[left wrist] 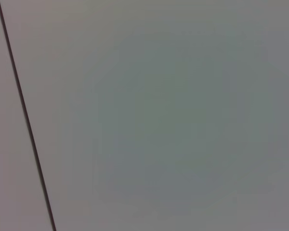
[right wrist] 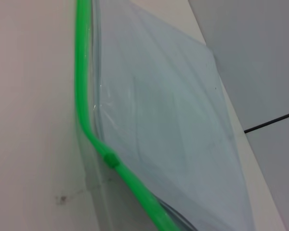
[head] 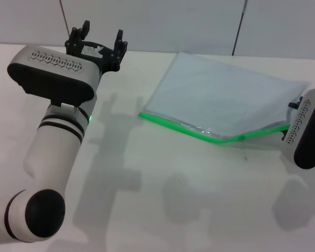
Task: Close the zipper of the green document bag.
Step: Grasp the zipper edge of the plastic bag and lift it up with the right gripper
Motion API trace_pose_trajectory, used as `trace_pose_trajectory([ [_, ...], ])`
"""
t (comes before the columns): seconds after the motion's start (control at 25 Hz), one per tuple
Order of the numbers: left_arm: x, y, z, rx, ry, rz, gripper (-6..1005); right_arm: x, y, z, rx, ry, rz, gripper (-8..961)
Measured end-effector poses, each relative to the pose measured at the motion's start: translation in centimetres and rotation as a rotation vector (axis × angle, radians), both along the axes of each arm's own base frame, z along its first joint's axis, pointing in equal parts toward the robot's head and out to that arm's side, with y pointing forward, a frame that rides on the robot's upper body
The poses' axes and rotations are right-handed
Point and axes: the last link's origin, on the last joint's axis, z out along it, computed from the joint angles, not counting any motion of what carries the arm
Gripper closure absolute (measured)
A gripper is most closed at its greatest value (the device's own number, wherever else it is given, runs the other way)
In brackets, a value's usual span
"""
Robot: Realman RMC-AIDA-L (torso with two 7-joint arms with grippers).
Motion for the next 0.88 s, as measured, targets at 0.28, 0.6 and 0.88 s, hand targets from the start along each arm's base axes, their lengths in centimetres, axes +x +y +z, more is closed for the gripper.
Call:
trace_pose_trajectory([
  [0.28,0.0,0.0,0.0,0.000,0.000,0.000,277,-0.8,0.4,-0.3,-0.025,-0.023,0.026,387],
  [0.6,0.1,0.0,0.0,0.000,-0.002,-0.002,277,-1.4,0.9,-0.7,-0.072,-0.080,0.061,388],
  [0.88,0.2,-0.1,-0.1,-0.003,0.000,-0.005,277,-0.9,1.7,-1.7,-0.118,-0.124,0.051,389],
])
